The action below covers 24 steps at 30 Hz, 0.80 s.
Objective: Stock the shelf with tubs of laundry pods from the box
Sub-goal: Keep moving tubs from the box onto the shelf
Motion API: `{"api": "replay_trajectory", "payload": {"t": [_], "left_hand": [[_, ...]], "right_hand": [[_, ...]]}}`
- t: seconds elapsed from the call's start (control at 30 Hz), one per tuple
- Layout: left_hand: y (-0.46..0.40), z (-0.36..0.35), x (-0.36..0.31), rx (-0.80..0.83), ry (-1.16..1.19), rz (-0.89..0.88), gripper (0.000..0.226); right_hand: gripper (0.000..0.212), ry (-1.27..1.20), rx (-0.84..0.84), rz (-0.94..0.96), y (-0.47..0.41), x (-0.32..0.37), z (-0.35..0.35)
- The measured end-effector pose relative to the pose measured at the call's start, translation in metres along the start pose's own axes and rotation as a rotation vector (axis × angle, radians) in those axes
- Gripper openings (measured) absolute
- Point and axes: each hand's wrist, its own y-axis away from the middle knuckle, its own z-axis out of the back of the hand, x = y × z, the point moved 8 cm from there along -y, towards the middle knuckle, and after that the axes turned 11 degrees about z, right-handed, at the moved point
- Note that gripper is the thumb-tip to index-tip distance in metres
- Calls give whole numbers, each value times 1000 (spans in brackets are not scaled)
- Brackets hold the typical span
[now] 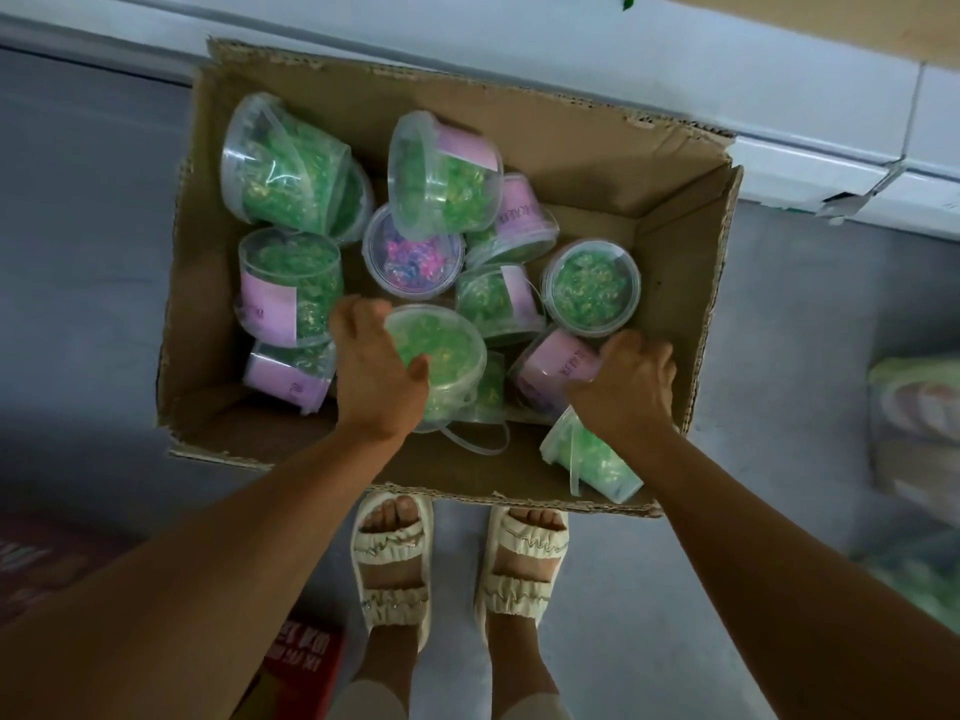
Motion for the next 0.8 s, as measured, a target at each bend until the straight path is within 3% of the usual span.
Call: {"api": "replay_trajectory", "payload": {"t": [0.07,0.13,0.23,0.33,0.5,0.57,0.67,0.8], "left_hand": [[2,1,10,4,4,148,79],[2,-2,23,50,-57,289,88],[8,-16,46,224,-57,493,78],[21,-34,53,321,229,597,51],[13,-36,40,251,351,548,27],[4,-25,32,189,317,490,31],[-2,-21,28,218,277,455,35],[-6,-27,32,268,306,493,19]], "right_hand": [[68,-39,81,-128,4,-15,-3],[76,7,209,-185,6,-25,-11],[78,-54,298,-164,7,-24,-14],[62,-174,246,-107,8,-13,-3],[46,-367,-102,1,4,-3,28],[45,-441,-179,7,-1,-2,33],[50,-547,-57,-51,-8,-5,11],[58,-721,135,-115,-3,-3,-20]]}}
